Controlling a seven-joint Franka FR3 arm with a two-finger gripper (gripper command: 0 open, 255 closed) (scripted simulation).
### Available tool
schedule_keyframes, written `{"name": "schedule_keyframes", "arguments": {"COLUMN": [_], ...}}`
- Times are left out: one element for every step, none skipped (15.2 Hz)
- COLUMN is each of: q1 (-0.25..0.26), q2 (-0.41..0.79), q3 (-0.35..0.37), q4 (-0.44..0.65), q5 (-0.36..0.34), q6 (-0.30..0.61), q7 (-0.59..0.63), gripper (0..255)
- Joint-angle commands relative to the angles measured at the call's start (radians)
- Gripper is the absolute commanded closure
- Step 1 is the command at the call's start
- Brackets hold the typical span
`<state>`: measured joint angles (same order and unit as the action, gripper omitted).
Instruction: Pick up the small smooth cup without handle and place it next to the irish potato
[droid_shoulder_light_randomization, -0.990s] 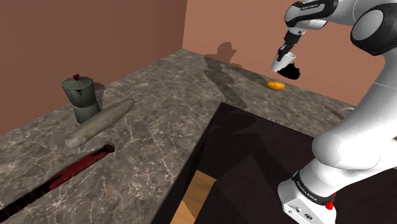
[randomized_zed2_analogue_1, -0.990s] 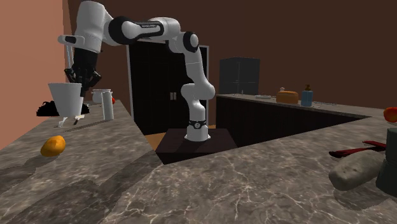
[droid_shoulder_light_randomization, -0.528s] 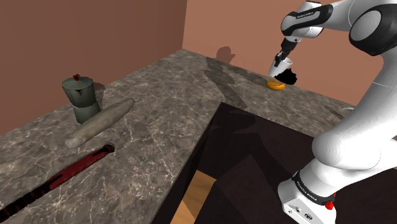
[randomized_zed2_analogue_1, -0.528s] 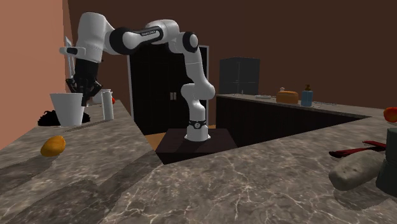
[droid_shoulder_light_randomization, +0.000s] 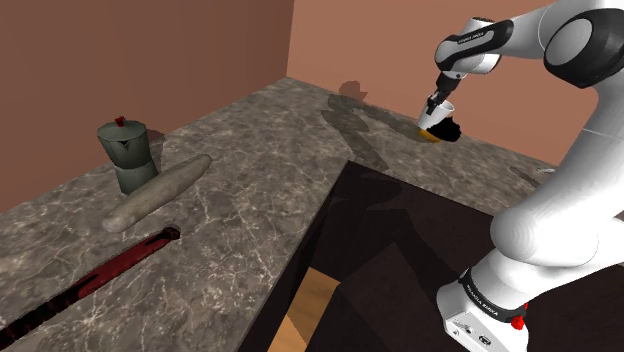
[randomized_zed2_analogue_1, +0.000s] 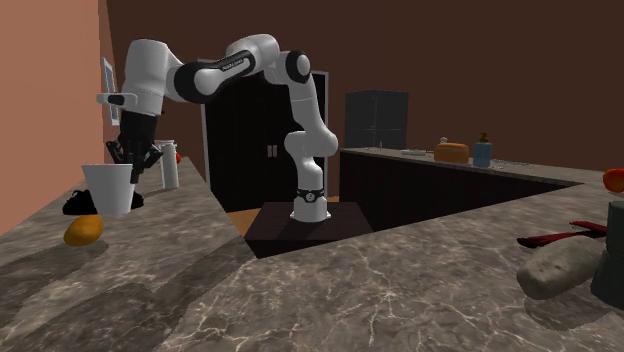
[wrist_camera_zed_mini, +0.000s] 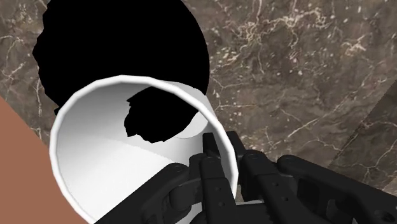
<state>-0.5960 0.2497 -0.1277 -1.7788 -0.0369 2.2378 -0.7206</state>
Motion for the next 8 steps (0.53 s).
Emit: {"name": "schedule_keyframes", "arguments": {"q1": [0.0,0.0,-0.001,-0.001,-0.001,-0.001,-0.001,-0.002], "q2": [0.008,0.013,0.018,0.022,0.027,0.033,0.038,0.043], "q3": [0.0,0.0,0.0,0.001,0.001,0.001,0.001,0.001], "q4": [-0.013,-0.021,-0.028,-0.035,-0.042,-0.049,-0.055,-0.062], "q5": [0.0,0.001,0.001,0.001,0.002,0.002,0.002,0.003], "q6": [0.024,0.036,0.048,0.06,0.072,0.083,0.095,0.107], "q7": [0.001,0.001,0.001,0.002,0.002,0.002,0.003,0.003], "gripper": [255,255,255,255,255,255,255,255]}}
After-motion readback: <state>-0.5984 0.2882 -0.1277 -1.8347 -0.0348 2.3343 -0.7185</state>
